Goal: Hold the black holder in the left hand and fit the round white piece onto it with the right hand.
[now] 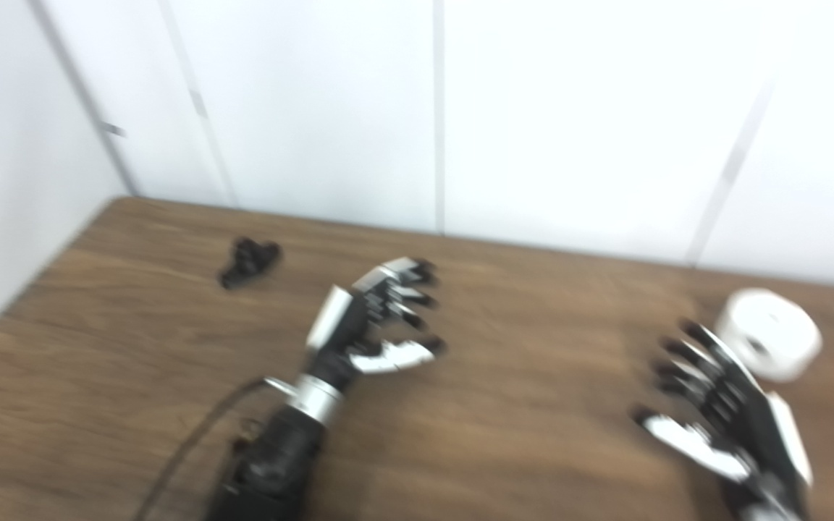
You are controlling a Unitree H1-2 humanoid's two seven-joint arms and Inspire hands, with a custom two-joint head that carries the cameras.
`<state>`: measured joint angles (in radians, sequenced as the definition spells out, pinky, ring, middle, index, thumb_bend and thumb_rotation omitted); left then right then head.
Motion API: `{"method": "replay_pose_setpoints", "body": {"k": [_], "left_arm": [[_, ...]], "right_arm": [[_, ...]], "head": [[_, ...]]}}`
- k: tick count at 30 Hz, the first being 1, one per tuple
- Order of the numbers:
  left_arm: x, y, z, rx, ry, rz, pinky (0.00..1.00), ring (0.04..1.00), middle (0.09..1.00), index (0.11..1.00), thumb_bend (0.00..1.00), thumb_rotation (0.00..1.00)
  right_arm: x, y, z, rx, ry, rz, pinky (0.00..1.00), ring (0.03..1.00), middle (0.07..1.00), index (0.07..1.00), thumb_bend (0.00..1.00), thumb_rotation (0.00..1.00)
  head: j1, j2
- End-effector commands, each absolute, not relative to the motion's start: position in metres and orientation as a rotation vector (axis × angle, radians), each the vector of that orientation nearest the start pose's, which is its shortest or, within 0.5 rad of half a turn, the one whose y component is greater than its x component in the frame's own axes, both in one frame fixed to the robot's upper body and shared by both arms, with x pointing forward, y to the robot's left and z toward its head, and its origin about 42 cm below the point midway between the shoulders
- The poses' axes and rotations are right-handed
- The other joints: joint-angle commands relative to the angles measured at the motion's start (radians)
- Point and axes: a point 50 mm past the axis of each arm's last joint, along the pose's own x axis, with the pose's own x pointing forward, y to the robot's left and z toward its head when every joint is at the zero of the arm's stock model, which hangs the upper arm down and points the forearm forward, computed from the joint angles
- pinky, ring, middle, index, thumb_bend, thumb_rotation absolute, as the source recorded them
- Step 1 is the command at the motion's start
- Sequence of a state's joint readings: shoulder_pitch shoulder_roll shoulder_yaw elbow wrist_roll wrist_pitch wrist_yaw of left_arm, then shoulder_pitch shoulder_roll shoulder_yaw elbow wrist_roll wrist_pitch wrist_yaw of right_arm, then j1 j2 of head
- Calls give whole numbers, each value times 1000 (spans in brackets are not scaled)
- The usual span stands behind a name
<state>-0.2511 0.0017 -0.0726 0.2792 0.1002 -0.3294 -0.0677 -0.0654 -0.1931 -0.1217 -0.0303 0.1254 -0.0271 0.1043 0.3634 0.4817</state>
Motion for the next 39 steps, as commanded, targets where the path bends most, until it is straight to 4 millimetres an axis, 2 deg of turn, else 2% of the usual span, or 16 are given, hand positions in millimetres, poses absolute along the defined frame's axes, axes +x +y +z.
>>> {"method": "replay_pose_setpoints", "body": {"k": [1, 2, 5, 20, 24, 28, 32, 35, 39], "left_arm": [[341, 156, 88, 94, -233, -217, 525, 696, 787, 804, 686, 0], [342, 155, 88, 94, -234, -217, 524, 697, 788, 805, 686, 0], [342, 153, 87, 94, -236, -214, 525, 692, 784, 803, 689, 0], [343, 155, 90, 102, -230, -211, 522, 693, 785, 795, 687, 0], [347, 173, 102, 137, -239, -200, 525, 696, 781, 750, 698, 0], [352, 194, 118, 173, -249, -177, 567, 686, 744, 703, 690, 0], [359, 223, 143, 248, -263, -184, 628, 722, 732, 684, 666, 0], [361, 237, 156, 295, -255, -176, 607, 730, 738, 685, 667, 0], [365, 255, 173, 370, -268, -155, 585, 697, 735, 693, 677, 0]], "right_arm": [[307, -297, 155, -129, -211, 6, 641, 695, 767, 851, 774, 94], [306, -297, 155, -150, -212, -3, 602, 679, 761, 849, 777, 108], [304, -296, 157, -176, -206, -17, 568, 666, 756, 849, 776, 112], [303, -298, 158, -170, -197, -20, 578, 669, 762, 846, 786, 134], [305, -298, 157, -171, -201, -18, 582, 666, 763, 844, 787, 141], [307, -298, 156, -165, -198, -16, 588, 677, 759, 842, 777, 132], [310, -299, 158, -174, -211, -20, 576, 661, 753, 836, 767, 94], [311, -300, 158, -168, -216, -18, 562, 650, 750, 833, 768, 86], [309, -301, 158, -157, -209, -19, 567, 650, 751, 830, 779, 99]], "head": [[5, -2], [6, -3], [12, -7], [23, -4], [30, -8], [27, -9], [28, -12], [32, -12], [36, -12]]}}
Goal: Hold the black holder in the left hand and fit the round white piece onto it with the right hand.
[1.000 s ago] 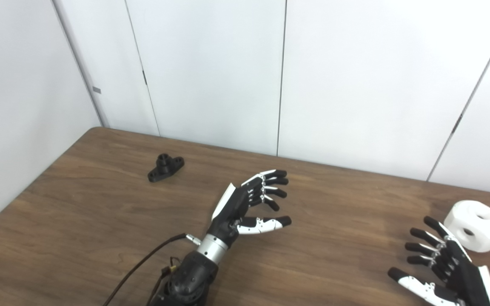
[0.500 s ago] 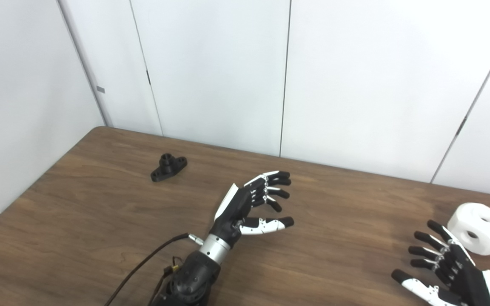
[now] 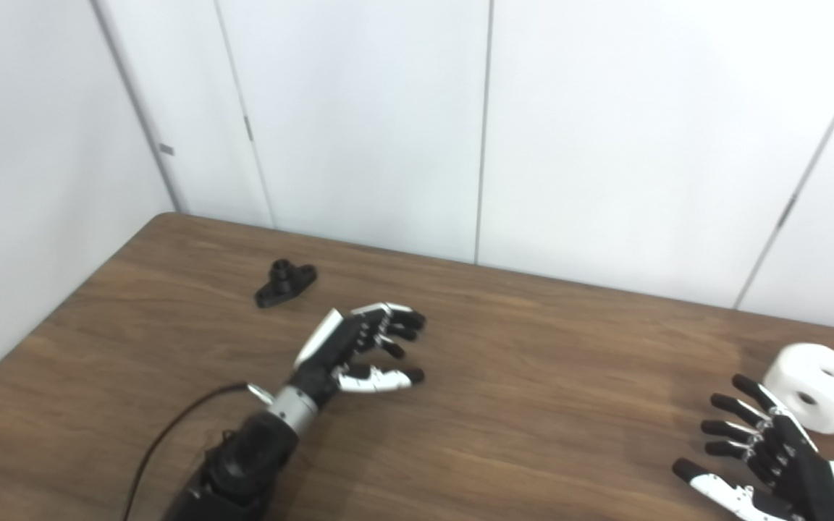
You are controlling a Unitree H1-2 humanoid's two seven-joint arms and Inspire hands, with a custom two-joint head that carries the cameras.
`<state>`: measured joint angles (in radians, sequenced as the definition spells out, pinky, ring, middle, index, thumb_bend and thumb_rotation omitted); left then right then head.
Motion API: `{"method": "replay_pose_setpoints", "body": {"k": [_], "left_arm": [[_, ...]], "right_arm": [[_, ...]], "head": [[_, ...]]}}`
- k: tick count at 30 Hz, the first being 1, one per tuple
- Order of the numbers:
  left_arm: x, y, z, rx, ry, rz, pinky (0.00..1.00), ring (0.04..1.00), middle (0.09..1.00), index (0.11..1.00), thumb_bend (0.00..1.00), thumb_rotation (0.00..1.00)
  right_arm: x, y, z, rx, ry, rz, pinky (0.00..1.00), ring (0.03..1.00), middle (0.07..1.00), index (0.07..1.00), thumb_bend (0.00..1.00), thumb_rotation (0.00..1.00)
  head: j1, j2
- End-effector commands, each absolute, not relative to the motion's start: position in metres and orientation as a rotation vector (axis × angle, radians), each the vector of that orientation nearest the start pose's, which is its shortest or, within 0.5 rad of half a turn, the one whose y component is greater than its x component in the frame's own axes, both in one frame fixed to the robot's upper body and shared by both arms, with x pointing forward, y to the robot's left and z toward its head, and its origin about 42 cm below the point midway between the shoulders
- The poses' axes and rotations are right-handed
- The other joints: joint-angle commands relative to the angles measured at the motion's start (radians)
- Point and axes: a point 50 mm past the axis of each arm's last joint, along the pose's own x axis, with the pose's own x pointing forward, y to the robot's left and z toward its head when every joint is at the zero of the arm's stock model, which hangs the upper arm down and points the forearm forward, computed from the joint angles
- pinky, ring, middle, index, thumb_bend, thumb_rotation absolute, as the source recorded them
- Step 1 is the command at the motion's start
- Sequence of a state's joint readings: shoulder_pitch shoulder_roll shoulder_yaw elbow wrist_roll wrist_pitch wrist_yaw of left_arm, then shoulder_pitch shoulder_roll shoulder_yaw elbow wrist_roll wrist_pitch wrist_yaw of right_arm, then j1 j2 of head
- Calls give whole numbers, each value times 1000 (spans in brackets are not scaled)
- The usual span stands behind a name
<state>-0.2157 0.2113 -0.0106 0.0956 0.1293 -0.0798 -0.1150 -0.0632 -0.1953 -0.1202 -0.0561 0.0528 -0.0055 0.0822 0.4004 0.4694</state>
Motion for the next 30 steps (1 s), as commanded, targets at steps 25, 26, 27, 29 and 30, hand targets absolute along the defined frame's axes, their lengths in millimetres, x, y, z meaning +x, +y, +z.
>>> {"method": "replay_pose_setpoints", "body": {"k": [25, 26, 27, 29, 30], "left_arm": [[393, 345, 261, 685, -385, 223, 893, 966, 926, 784, 752, 85], [394, 349, 263, 706, -385, 238, 905, 971, 928, 786, 754, 85], [395, 352, 265, 724, -385, 250, 883, 969, 934, 792, 754, 86], [396, 357, 268, 749, -379, 268, 876, 976, 948, 801, 748, 86], [397, 360, 269, 760, -363, 276, 861, 983, 962, 805, 741, 100]], "right_arm": [[308, -303, 158, -187, -203, -20, 583, 658, 754, 827, 758, 109], [308, -303, 159, -187, -204, -21, 581, 658, 755, 827, 758, 110], [308, -303, 159, -183, -204, -21, 582, 657, 754, 826, 759, 112], [308, -303, 159, -177, -204, -23, 585, 656, 752, 822, 768, 118], [308, -304, 159, -175, -205, -23, 592, 658, 752, 821, 770, 120]], "head": [[6, 5], [7, 8], [7, 8], [6, 9], [5, 11]]}}
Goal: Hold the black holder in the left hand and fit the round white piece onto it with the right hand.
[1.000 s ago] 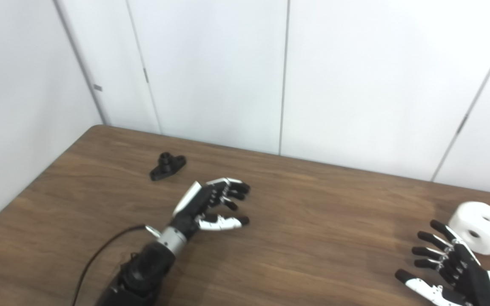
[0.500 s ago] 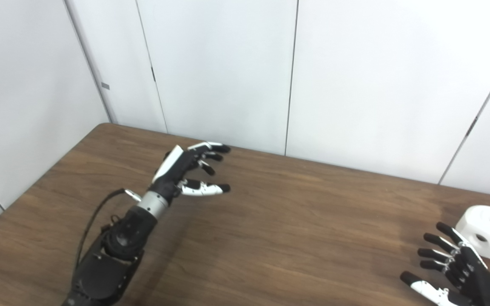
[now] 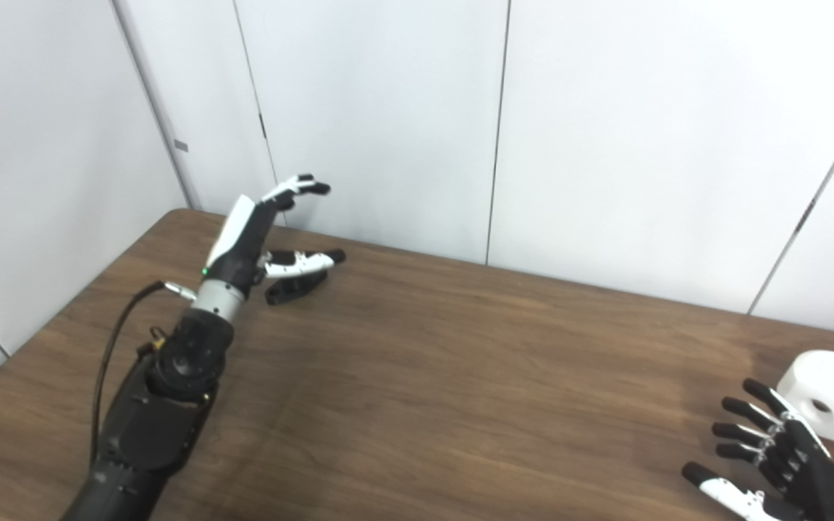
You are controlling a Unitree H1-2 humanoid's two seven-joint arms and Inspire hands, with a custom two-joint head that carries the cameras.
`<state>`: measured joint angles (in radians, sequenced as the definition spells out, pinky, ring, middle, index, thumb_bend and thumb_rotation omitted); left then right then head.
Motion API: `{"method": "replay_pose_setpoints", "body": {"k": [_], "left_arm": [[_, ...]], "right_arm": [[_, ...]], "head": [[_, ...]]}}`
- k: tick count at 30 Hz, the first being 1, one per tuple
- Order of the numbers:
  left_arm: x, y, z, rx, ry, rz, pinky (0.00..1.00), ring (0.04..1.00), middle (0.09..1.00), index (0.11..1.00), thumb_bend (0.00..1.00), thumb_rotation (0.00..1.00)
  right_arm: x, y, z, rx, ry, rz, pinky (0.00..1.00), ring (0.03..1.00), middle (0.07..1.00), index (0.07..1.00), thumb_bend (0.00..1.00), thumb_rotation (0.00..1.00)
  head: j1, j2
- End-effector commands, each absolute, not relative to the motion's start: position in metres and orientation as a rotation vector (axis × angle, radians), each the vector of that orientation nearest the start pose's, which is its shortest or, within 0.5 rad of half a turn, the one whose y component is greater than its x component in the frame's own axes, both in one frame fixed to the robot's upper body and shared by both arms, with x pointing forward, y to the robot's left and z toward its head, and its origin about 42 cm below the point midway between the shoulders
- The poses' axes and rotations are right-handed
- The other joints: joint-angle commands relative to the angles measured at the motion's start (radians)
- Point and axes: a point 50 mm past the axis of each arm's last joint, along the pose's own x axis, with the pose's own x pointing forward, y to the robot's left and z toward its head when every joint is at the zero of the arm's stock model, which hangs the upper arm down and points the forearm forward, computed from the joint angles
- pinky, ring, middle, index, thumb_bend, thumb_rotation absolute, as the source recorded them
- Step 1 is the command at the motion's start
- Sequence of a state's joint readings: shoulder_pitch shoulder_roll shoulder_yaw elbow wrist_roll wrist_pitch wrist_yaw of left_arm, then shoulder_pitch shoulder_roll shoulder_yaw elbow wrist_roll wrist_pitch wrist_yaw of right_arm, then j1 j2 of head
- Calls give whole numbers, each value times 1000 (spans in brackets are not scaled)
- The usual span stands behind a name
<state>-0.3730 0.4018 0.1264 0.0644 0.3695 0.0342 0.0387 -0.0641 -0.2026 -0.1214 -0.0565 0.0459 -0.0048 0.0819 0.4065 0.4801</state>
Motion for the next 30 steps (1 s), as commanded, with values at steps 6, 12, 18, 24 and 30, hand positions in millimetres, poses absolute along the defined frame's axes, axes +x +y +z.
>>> {"method": "replay_pose_setpoints", "body": {"k": [6, 12, 18, 24, 30], "left_arm": [[403, 370, 267, 826, -210, 331, 854, 1000, 1000, 857, 864, 153], [408, 377, 256, 905, -163, 421, 821, 1000, 1000, 945, 925, 166], [417, 384, 254, 976, -138, 441, 990, 1000, 1000, 1000, 949, 259], [424, 390, 252, 1017, -81, 455, 999, 1000, 1000, 959, 979, 283], [427, 393, 245, 1064, -31, 463, 1000, 1000, 1000, 926, 986, 292]], "right_arm": [[308, -305, 160, -183, -205, -27, 609, 671, 752, 823, 773, 140], [307, -306, 160, -168, -208, -26, 606, 662, 751, 821, 772, 128], [307, -307, 160, -176, -208, -24, 607, 665, 750, 820, 768, 123], [306, -306, 161, -186, -209, -23, 612, 658, 750, 820, 764, 117], [304, -307, 161, -176, -202, -26, 615, 668, 755, 825, 770, 129]], "head": [[1, -1], [3, 5], [2, 9], [-1, 12], [-6, 18]]}}
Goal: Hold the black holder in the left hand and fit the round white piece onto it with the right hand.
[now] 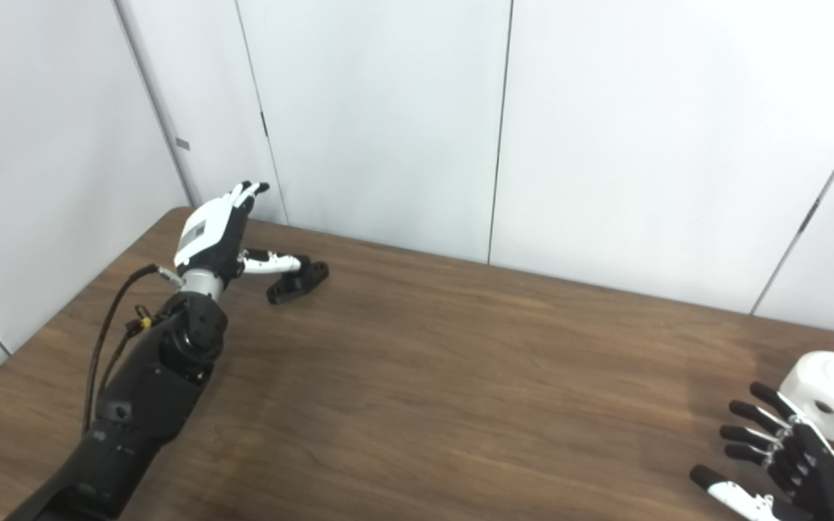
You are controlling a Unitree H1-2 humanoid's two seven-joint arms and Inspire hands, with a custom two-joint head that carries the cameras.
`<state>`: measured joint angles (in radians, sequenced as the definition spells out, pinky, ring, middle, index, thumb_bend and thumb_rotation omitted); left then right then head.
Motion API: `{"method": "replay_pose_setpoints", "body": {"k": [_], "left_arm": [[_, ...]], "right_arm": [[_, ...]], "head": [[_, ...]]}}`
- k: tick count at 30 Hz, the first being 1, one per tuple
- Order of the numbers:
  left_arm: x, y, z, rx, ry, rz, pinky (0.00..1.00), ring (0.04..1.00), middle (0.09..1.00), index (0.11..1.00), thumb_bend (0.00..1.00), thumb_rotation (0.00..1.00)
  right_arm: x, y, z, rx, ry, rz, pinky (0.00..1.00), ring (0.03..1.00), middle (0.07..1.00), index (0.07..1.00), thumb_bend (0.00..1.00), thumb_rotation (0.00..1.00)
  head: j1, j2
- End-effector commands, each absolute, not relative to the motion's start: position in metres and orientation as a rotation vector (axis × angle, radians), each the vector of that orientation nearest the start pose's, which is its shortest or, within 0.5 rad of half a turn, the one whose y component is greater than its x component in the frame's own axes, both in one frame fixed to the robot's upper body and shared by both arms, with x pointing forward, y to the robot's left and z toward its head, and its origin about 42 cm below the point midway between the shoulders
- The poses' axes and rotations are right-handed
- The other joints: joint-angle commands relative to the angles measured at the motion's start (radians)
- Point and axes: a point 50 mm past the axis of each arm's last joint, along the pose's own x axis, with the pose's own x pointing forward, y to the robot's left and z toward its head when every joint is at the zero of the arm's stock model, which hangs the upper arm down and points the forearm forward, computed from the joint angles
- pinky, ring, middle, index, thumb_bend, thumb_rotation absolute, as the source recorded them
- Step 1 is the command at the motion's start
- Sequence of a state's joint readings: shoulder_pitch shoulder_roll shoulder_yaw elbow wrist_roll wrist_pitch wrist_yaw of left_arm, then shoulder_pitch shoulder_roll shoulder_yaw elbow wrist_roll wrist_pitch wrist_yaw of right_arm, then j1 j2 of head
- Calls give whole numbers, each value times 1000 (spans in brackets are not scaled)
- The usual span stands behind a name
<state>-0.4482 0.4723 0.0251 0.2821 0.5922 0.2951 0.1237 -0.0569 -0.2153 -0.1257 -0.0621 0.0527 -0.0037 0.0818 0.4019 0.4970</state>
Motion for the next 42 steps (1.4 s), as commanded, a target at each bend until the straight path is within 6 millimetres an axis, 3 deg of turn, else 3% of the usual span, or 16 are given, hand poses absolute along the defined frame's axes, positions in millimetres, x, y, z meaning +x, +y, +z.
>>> {"method": "replay_pose_setpoints", "body": {"k": [1, 6, 18, 26, 42], "left_arm": [[427, 394, 243, 1076, -19, 465, 1000, 1000, 1000, 923, 993, 299], [428, 397, 234, 1147, 19, 471, 1000, 1000, 1000, 881, 1000, 337], [428, 397, 209, 1207, 80, 445, 1000, 1000, 1000, 724, 1000, 306], [422, 401, 184, 1236, 165, 443, 1000, 1000, 1000, 715, 1000, 279], [420, 395, 152, 1235, 187, 432, 1000, 1000, 1000, 695, 1000, 273]], "right_arm": [[304, -307, 162, -176, -202, -28, 611, 668, 754, 825, 767, 124], [302, -307, 163, -178, -210, -28, 623, 672, 754, 821, 769, 146], [299, -308, 166, -176, -205, -33, 629, 672, 752, 816, 771, 157], [298, -308, 168, -183, -207, -39, 624, 675, 743, 809, 773, 166], [294, -310, 172, -189, -220, -40, 593, 650, 737, 804, 755, 164]], "head": [[-1, 1], [-5, 8], [-9, 22], [-11, 26], [-19, 41]]}}
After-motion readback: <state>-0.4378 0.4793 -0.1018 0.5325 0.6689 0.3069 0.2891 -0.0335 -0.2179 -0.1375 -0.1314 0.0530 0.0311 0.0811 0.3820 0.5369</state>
